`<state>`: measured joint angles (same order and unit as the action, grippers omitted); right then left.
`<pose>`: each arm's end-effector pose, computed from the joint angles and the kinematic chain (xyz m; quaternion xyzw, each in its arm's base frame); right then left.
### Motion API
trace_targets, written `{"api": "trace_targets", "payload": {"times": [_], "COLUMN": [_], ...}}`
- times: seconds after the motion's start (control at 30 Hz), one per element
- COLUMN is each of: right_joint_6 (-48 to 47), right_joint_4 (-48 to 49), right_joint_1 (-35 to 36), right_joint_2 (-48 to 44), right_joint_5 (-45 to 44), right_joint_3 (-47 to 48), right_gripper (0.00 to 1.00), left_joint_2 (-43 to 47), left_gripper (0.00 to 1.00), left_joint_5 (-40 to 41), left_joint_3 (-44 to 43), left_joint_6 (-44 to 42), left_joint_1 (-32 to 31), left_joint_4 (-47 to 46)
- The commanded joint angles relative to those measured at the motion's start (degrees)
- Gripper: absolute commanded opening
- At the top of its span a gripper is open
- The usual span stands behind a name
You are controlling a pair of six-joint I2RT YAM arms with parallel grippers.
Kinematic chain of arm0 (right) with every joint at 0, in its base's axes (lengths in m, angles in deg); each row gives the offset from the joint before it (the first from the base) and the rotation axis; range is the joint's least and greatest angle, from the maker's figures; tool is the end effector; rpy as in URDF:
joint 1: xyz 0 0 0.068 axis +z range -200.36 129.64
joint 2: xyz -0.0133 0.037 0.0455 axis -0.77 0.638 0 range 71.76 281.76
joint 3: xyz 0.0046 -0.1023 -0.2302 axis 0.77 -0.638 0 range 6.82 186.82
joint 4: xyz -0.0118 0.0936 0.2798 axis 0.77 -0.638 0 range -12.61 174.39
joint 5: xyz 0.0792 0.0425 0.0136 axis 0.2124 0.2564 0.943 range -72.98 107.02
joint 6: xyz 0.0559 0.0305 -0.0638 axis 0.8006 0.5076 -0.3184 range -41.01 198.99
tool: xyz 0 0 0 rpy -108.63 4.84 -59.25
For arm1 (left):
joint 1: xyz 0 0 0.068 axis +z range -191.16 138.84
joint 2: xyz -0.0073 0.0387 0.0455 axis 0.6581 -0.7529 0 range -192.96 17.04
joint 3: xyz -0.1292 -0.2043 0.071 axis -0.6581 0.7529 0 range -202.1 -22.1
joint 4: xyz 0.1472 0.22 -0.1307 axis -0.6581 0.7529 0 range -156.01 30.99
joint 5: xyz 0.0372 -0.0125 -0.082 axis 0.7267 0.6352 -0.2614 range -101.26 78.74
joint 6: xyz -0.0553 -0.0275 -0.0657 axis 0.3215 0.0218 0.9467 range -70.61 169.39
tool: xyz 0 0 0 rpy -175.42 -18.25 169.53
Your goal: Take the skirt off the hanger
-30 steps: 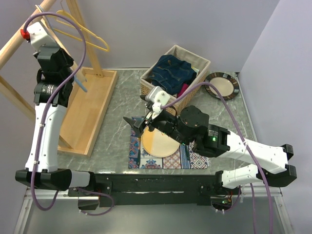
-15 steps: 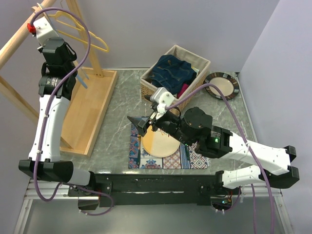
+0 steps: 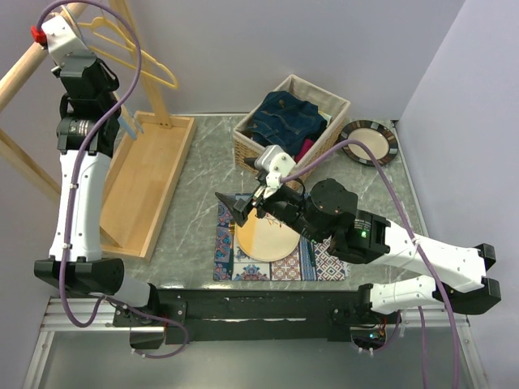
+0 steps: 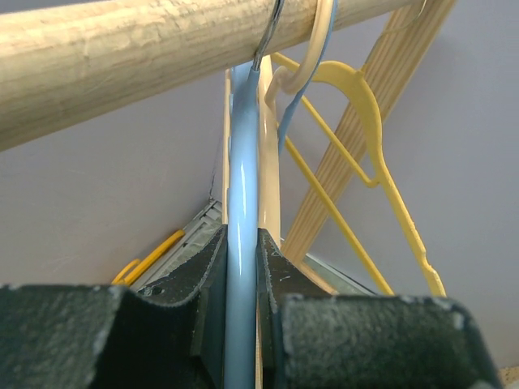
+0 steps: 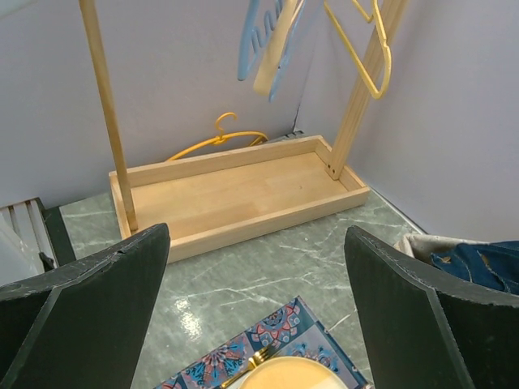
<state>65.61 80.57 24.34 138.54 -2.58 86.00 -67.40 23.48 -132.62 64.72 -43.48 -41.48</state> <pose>0.1142 0.3150 0.4776 -0.3540 0.5517 0.2854 0.6992 0.3640 0.0312 0.5358 -0.2879 0.6372 0.1008 0.7078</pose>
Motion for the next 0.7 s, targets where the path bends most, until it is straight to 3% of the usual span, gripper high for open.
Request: {"api": "trace_targets", "payload": {"times": [0.0, 0.33, 0.4, 0.43, 0.47, 0.57, 0.67], "right_joint_6": [0.3, 1.3, 1.6, 1.9, 2.0, 2.5, 2.9], "right_joint_4": [1.9, 1.6, 1.5, 1.4, 1.4, 1.9, 2.1], "right_joint_1": [-0.3, -0.3, -0.3, -0.3, -0.3, -0.3, -0.3], "right_joint_2": [-1.2, -1.2, -1.7, -1.8, -2.0, -2.8, -3.8], "right_joint_5": [-0.4, 0.6, 0.9, 1.0, 1.1, 1.5, 1.8], "right_joint_3": [0.4, 0.8, 0.7, 0.6, 0.5, -0.6, -1.7], "right_gripper": [0.95, 0.95, 0.95, 0.95, 0.95, 0.95, 0.95], "left_joint_2": [-0.4, 3.0, 4.4, 5.1, 6.9, 12.3, 18.1], "left_gripper": [0.01, 0.02, 0.21, 0.36, 0.62, 0.87, 0.95], "left_joint_5": [-0.9, -7.1, -8.8, -9.3, -9.9, -11.2, -14.1], "left_joint_3": [-1.5, 3.5, 4.7, 5.4, 6.4, 12.3, 22.0], "left_joint_6": [2.1, 5.1, 5.1, 4.8, 4.6, 2.2, -2.6], "left_joint_1": [3.5, 4.4, 4.4, 4.4, 4.4, 4.4, 4.4], "left_joint_4": [-1.3, -0.5, 0.7, 1.0, 1.4, -0.7, -3.3]}}
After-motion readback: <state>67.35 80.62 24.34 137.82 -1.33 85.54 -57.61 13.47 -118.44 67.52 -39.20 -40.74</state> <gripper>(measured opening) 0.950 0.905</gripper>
